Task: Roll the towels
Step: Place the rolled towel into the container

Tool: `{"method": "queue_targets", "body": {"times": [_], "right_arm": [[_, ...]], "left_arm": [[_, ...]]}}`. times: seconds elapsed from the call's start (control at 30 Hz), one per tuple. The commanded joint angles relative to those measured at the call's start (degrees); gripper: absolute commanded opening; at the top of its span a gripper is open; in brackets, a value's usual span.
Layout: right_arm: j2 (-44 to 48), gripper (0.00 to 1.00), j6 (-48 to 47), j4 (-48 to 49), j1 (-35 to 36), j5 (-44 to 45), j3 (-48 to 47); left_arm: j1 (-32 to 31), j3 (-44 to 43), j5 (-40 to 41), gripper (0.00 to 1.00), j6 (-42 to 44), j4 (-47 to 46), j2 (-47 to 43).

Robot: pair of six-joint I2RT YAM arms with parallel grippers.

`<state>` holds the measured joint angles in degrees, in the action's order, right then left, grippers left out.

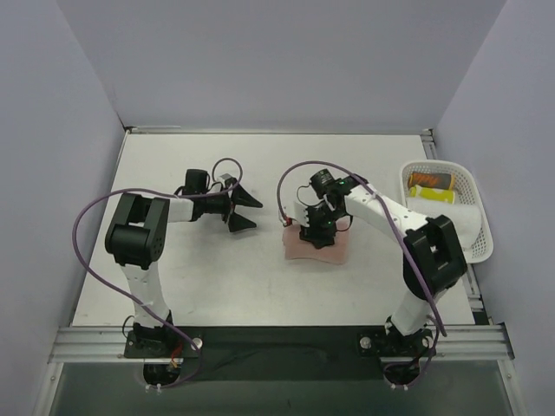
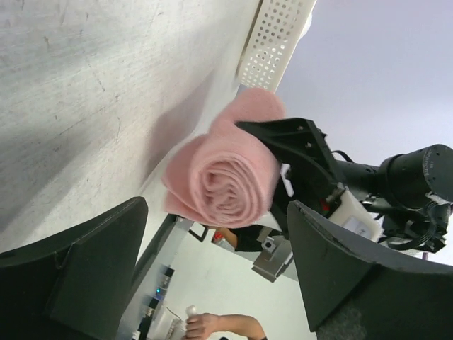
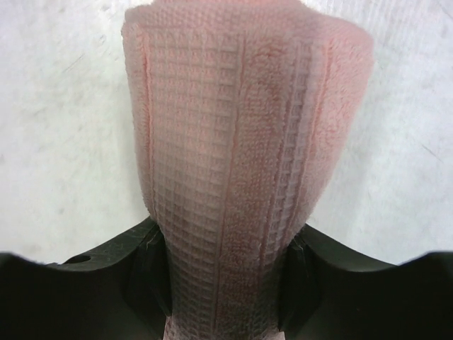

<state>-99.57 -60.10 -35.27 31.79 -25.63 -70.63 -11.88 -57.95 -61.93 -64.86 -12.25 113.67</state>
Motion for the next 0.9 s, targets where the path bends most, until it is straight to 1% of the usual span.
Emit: {"method": "queue_targets", "body": {"times": [0.0, 0.03, 0.07, 0.13, 0.17, 0.23, 0.27, 0.3, 0.33, 0.37, 0.43, 0.47, 0.5, 0.53, 0.57, 0.6, 0.73, 0.87], "right_arm": [[8.8, 0.0, -8.4, -13.7, -3.9, -5.4, -4.6], [11.0, 0.0, -10.3, -16.8, -6.4, -5.1, -4.8], [12.0, 0.0, -14.1, -18.4, -8.0, -4.4, -4.9], [15.0, 0.0, -17.9, -23.5, -11.0, -2.9, -5.5], [15.9, 0.0, -20.1, -25.1, -14.8, -2.3, -5.7], [18.3, 0.0, -26.3, -29.3, -18.6, -0.5, -5.8], [18.9, 0.0, -28.4, -30.5, -22.7, 0.8, -5.7], [20.2, 0.0, -32.5, -31.8, -25.3, 1.5, -5.8], [20.7, 0.0, -34.4, -32.1, -27.7, 2.2, -5.8], [21.2, 0.0, -36.0, -32.3, -32.3, 3.2, -5.7], [22.2, 0.0, -40.9, -32.6, -37.4, 3.6, -5.7], [22.6, 0.0, -43.2, -32.6, -41.9, 3.9, -5.2], [22.8, 0.0, -45.3, -32.4, -43.7, 4.4, -4.7], [23.2, 0.0, -49.5, -31.5, -45.8, 5.1, -4.1], [23.5, 0.0, -50.9, -30.5, -47.9, 5.1, -3.0], [23.7, 0.0, -52.0, -28.8, -51.9, 4.8, -2.8], [22.8, 0.0, -59.0, -26.1, -59.9, 4.4, -2.4], [22.1, 0.0, -65.7, -21.0, -65.0, 2.6, -0.5]], "left_arm": [[0.5, -1.5, -1.6, 0.92, 2.4, -2.7, -3.8], [0.5, -1.2, -1.7, 0.93, 2.2, -2.9, -4.2], [0.5, -0.7, -2.3, 0.94, 1.8, -4.1, -4.3], [0.5, 0.0, -2.5, 0.95, 0.2, -5.8, -4.8], [0.5, 0.3, -2.6, 0.96, -0.3, -7.4, -4.8], [0.5, 1.0, -2.6, 0.97, -1.1, -8.6, -5.1], [0.5, 1.0, -2.7, 0.97, -1.5, -9.1, -5.1], [0.5, 1.3, -2.8, 0.97, -1.8, -9.4, -5.2], [0.5, 1.4, -2.8, 0.97, -1.9, -9.5, -5.4], [0.5, 1.6, -2.8, 0.97, -2.4, -10.0, -5.6], [0.5, 2.1, -3.0, 0.97, -2.8, -10.3, -6.0], [0.5, 2.4, -2.8, 0.97, -2.9, -10.7, -5.9], [0.5, 2.7, -2.8, 0.97, -3.0, -10.9, -6.0], [0.5, 3.0, -2.8, 0.97, -3.2, -11.0, -6.3], [0.5, 3.3, -2.7, 0.97, -3.3, -11.3, -6.4], [0.5, 3.4, -2.8, 0.97, -3.3, -11.5, -6.5], [0.5, 4.3, -2.8, 0.97, -3.3, -11.7, -7.5], [0.7, 4.4, -2.9, 0.97, -3.1, -11.7, -7.6]]}}
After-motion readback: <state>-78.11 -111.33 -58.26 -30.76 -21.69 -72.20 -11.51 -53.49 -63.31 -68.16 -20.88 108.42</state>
